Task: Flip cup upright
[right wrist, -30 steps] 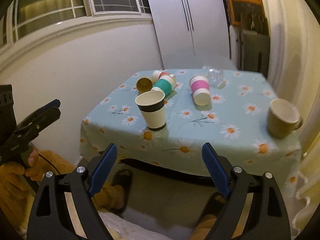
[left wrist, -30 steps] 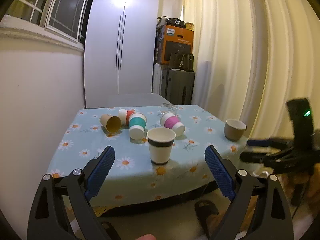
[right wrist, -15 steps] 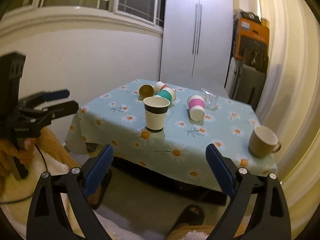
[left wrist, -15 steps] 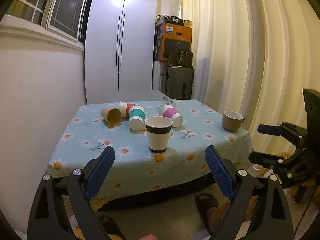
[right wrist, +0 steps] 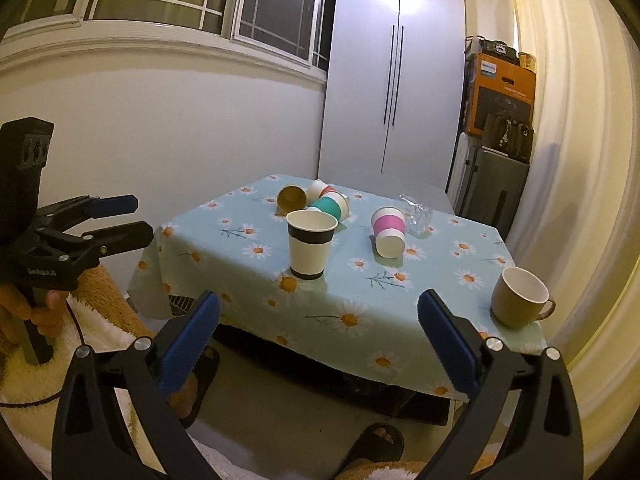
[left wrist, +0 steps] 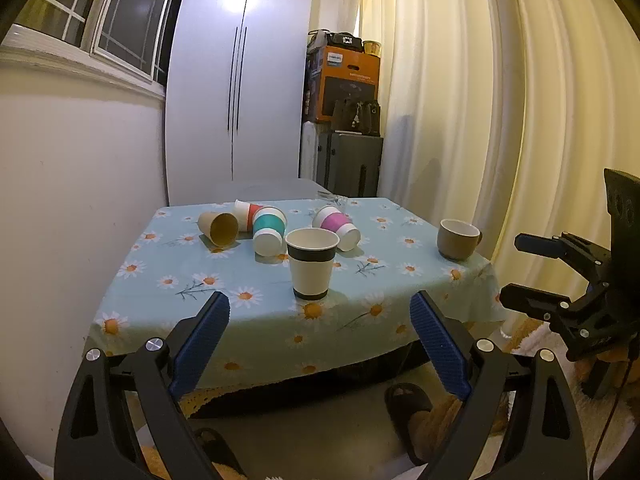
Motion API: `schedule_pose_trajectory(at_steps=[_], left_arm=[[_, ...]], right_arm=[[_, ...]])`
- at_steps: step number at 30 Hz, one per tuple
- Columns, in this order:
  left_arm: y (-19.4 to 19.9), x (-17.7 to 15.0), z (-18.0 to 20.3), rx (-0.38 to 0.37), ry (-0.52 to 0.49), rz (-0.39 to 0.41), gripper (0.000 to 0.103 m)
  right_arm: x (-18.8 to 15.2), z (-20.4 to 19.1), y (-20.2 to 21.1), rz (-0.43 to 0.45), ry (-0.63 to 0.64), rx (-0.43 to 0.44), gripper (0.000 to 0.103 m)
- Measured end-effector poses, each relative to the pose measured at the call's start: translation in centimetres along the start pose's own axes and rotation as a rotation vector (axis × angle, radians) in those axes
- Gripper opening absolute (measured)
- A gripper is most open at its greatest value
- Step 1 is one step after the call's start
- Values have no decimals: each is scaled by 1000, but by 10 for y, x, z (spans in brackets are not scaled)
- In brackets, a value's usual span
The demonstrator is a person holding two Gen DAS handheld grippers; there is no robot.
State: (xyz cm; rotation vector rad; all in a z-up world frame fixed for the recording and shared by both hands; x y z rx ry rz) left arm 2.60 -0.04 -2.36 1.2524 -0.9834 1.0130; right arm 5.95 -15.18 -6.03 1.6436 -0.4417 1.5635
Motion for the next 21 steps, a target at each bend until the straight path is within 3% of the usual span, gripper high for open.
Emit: schedule_pose_trajectory(at_steps=[21], left_arm=[[0,-3,5,-5,-19,-7,89]], right_arm=[[0,1,1,-6,-11,5,98]])
Point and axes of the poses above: each gripper's, at about its wrist camera, not at the fingertips, and y roughly against the way its jaws point, z to its right, x to its top, the point moved 3 cm from there along -y, roughly the way its jaws point, and after that the axes turned 8 degrees about z, right-handed, at the moved point
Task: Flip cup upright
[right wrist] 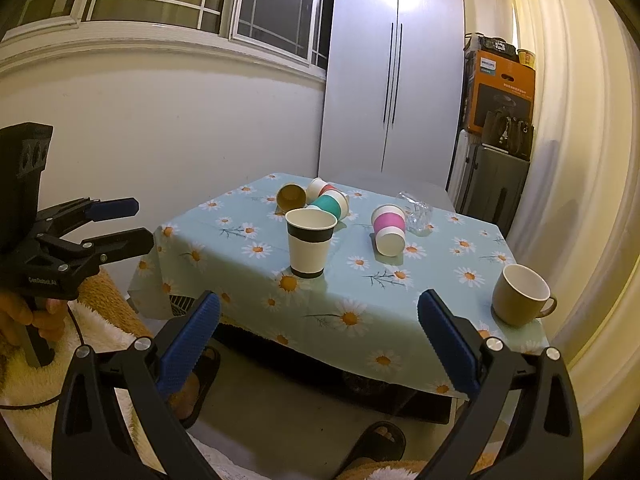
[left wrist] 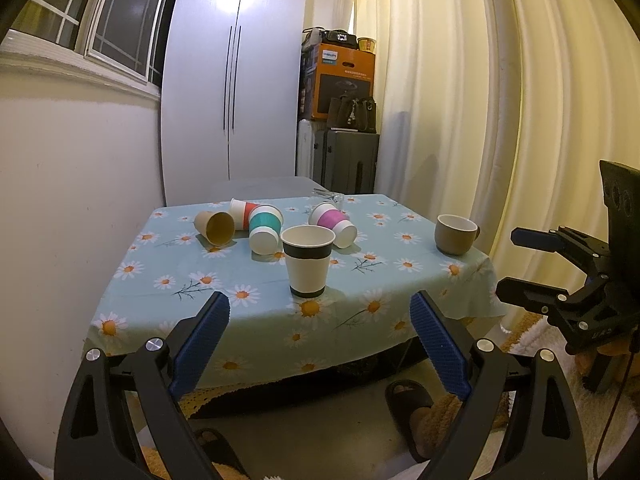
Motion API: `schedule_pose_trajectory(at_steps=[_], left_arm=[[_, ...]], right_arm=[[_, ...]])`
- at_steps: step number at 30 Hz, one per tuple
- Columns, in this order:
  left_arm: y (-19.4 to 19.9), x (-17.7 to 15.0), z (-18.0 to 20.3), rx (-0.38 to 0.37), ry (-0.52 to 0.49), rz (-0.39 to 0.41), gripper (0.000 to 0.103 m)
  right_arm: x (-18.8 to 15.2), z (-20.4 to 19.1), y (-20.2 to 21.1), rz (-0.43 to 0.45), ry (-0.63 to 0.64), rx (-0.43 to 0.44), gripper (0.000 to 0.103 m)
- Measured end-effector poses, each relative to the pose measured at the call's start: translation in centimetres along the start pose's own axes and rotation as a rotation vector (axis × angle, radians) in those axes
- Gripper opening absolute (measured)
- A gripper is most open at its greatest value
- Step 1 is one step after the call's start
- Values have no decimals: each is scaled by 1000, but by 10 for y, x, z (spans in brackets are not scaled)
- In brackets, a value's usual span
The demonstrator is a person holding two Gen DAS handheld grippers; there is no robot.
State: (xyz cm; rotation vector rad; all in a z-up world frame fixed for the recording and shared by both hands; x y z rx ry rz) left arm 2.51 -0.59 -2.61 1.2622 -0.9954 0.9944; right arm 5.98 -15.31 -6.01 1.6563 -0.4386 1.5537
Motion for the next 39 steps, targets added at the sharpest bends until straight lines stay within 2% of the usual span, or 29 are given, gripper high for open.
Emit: schedule_pose_trajectory(at_steps=[39], left_arm=[[3,1,4,4,-10,-4,90]], right_arm=[[-3,-1,-3,-7,2,2,98]])
Point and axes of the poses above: each gripper's, at about its wrist camera, not at the fingertips, and y roughly against the way its jaws point, z to its right, x to its top, the point moved 3 cm from there along -y, roughly the way its jaws point, and after that the axes turned 8 degrees about z, right-handed, at the moved point
